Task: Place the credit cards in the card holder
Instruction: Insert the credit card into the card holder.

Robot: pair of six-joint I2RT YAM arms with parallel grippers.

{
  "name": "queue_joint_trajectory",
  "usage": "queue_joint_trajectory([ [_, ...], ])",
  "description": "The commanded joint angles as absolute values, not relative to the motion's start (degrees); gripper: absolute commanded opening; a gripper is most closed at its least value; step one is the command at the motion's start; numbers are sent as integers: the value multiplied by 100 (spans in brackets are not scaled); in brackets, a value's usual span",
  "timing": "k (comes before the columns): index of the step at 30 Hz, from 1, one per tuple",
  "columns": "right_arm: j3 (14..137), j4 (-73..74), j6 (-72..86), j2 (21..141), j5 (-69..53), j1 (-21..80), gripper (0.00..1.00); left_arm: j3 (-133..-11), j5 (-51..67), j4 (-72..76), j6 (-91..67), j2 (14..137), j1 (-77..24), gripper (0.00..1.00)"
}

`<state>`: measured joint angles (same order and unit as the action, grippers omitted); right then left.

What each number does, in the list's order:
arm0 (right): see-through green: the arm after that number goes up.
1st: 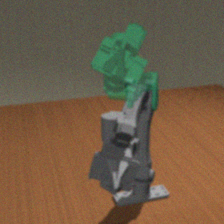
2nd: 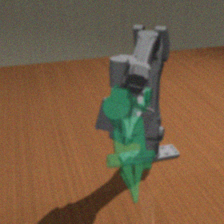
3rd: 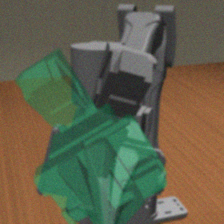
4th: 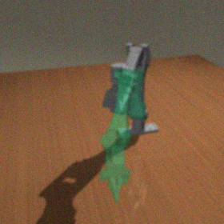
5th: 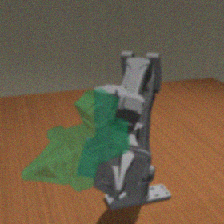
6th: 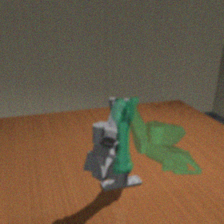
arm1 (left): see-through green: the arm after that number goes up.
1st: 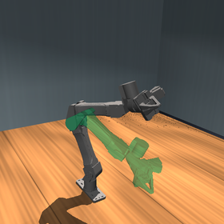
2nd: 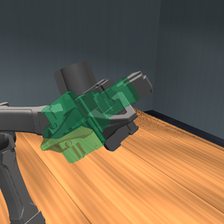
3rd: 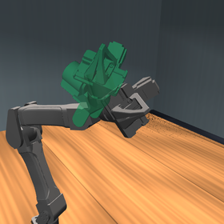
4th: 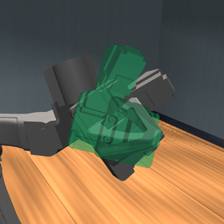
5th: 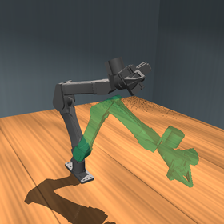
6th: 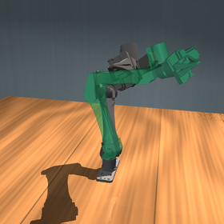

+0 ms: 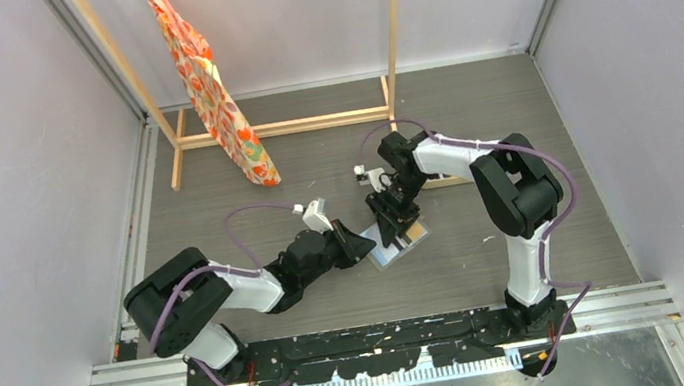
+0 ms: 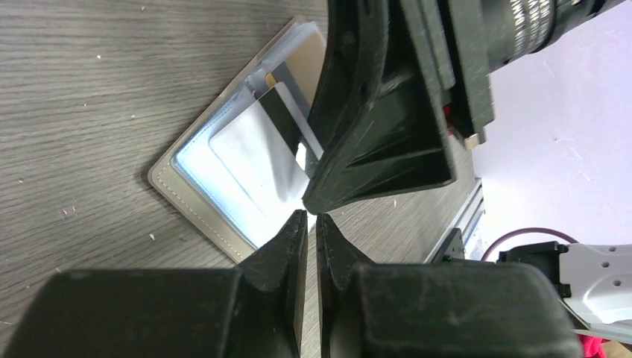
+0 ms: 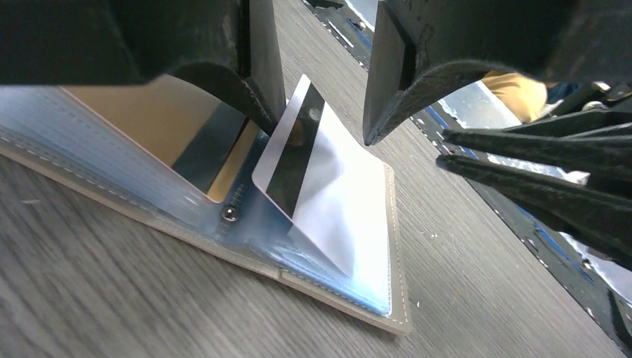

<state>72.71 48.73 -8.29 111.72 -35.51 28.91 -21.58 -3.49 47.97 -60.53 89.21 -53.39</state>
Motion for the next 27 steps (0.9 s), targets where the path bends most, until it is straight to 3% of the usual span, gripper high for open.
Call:
queue_joint_trajectory([
  [1, 7448, 4979, -1098, 10806, -3206, 3080, 49, -2058, -576, 4897, -5862, 8587, -5335, 11],
  [20, 7404, 4905, -1265, 10563, -2703, 3176, 57, -1972, -527, 5122, -5909, 8727, -5335, 12],
  [23, 7397, 4900, -1274, 10526, -2774, 3180, 55, -1977, -519, 5137, -5914, 8739, -5335, 12],
  [27, 7397, 4863, -1274, 10450, -2760, 3159, 44, -1978, -501, 5164, -5896, 8761, -5335, 12],
])
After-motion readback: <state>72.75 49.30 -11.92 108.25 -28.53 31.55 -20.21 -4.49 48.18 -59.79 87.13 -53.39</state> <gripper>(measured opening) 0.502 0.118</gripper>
